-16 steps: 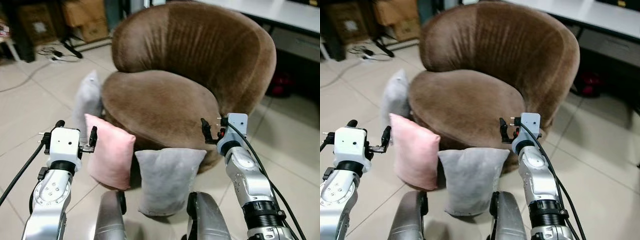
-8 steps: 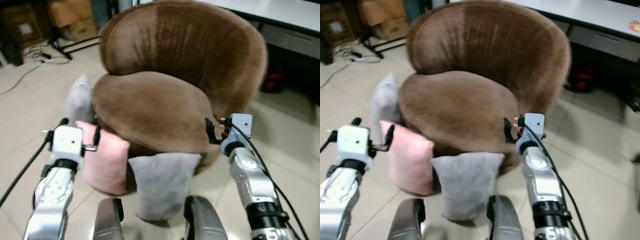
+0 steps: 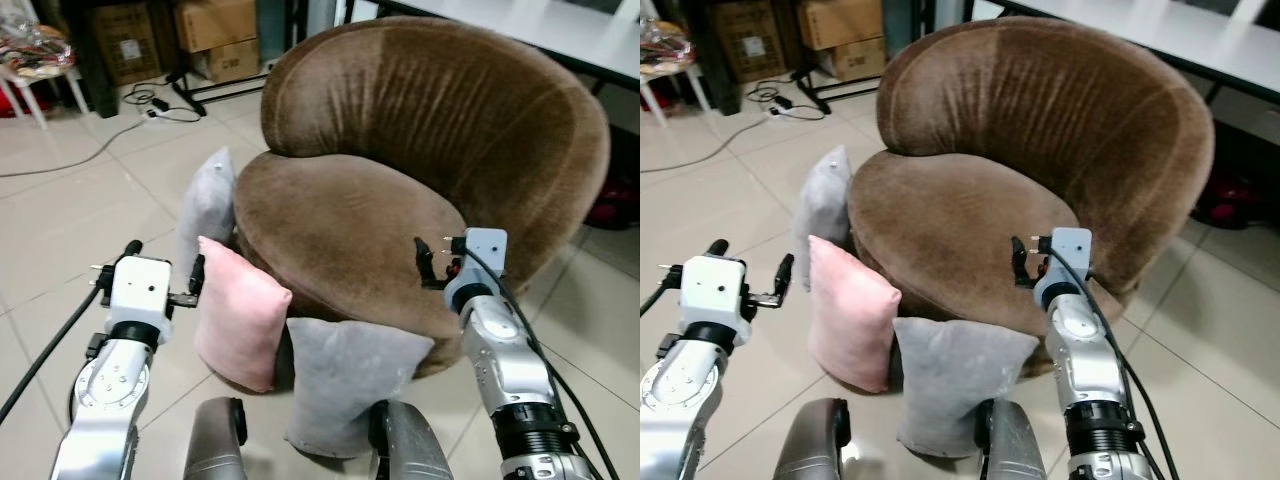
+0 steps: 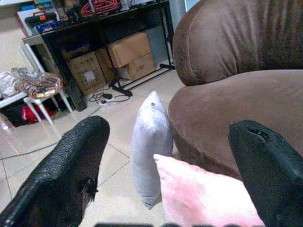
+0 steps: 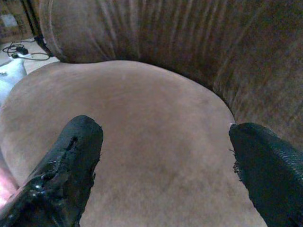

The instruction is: Move the pillow to the sofa from floor

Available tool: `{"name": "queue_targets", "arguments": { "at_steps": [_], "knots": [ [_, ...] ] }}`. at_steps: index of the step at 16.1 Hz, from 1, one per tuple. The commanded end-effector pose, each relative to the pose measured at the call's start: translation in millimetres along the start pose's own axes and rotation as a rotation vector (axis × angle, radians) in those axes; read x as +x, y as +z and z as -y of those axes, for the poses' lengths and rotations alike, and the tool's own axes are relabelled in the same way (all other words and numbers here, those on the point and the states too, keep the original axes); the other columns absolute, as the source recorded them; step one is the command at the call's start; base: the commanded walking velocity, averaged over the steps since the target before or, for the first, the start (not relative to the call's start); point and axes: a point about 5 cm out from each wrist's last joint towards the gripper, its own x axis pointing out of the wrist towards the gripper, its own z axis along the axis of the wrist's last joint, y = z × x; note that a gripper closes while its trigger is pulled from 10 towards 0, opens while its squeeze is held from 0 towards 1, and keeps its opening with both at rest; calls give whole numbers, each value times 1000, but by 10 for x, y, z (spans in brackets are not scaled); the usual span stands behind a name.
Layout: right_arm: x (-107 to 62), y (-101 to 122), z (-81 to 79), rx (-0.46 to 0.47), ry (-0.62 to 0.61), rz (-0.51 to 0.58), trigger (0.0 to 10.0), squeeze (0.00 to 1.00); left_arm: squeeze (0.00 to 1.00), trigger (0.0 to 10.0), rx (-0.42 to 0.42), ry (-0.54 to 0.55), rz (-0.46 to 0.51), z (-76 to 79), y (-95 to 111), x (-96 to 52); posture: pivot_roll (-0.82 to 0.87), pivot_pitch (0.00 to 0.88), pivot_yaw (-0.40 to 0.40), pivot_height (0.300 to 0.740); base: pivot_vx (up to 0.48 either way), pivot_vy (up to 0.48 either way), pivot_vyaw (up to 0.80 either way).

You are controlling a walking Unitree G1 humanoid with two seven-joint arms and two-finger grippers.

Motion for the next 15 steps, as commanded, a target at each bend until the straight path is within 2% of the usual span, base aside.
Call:
{"name": "queue_targets", "arguments": {
  "at_steps": [1,4,6,11,13,15],
  "knots": [
    [2,-15,1,8,4,-15,10000,0,0,10000,11,-17,1,15,-6,3,37,0,-62,560,0,0,0],
    [7,-32,-9,9,15,-20,10000,0,0,10000,50,-67,1,32,-23,3,36,0,-53,540,0,0,0],
    [62,-76,-22,-14,41,-50,10000,0,0,10000,89,-150,11,69,-28,30,46,0,-57,520,0,0,0],
    [135,-119,-107,21,88,-91,10000,0,0,10000,48,-151,12,22,1,-10,44,0,-51,480,0,0,0],
    [189,-120,-184,21,113,-106,10000,0,0,10000,26,-146,2,4,-33,-35,33,0,-51,460,0,0,0],
    [208,-128,-190,7,125,-112,10000,0,0,10000,22,-162,0,22,-31,-64,9,0,-35,450,0,0,0]
  ]
}}
